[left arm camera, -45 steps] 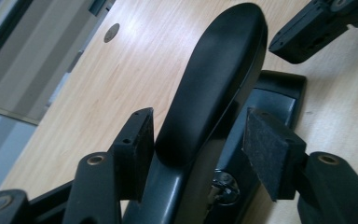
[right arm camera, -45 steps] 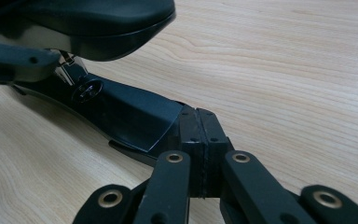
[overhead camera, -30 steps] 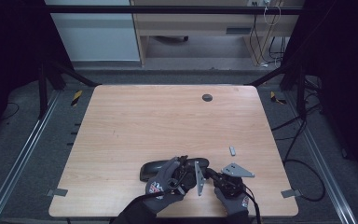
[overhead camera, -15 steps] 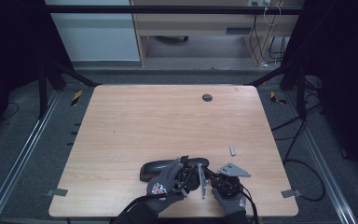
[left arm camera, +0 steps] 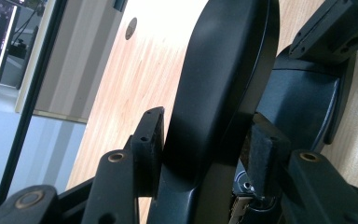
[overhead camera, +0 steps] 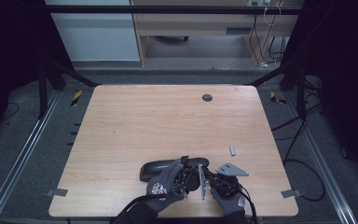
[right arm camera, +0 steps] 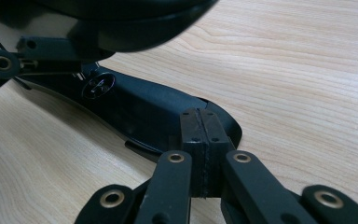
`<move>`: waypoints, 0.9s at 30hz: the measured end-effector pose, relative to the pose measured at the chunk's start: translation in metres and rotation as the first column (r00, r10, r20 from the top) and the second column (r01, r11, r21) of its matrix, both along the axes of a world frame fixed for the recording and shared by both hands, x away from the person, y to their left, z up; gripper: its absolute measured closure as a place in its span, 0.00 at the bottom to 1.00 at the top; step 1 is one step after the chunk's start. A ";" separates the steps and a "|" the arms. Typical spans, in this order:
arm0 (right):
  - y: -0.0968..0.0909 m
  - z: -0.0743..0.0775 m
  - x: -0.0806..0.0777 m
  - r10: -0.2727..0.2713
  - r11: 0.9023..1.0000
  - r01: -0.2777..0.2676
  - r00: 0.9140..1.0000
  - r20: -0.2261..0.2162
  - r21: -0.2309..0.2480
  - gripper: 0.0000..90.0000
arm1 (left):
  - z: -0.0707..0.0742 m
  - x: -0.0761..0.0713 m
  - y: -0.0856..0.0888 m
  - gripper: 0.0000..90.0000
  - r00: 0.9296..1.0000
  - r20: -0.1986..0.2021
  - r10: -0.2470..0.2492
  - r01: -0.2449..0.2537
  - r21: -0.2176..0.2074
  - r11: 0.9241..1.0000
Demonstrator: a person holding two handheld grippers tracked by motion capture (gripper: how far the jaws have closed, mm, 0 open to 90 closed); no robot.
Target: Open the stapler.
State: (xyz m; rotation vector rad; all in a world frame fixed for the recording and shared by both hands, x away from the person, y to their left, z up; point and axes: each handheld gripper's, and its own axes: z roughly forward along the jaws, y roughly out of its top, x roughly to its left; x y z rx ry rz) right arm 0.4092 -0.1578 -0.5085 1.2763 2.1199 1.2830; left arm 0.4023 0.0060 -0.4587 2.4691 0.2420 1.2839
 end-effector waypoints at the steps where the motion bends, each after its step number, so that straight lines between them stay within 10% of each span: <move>1: 0.000 0.000 0.000 0.002 1.000 -0.002 1.000 0.001 0.001 1.00 | 0.000 0.000 0.000 0.59 1.000 0.002 0.000 0.000 0.010 1.000; 27: 0.000 -0.001 -0.001 -0.021 1.000 0.021 1.000 -0.007 0.004 1.00 | -0.002 -0.001 0.005 0.59 1.000 0.011 -0.016 0.017 -0.049 0.999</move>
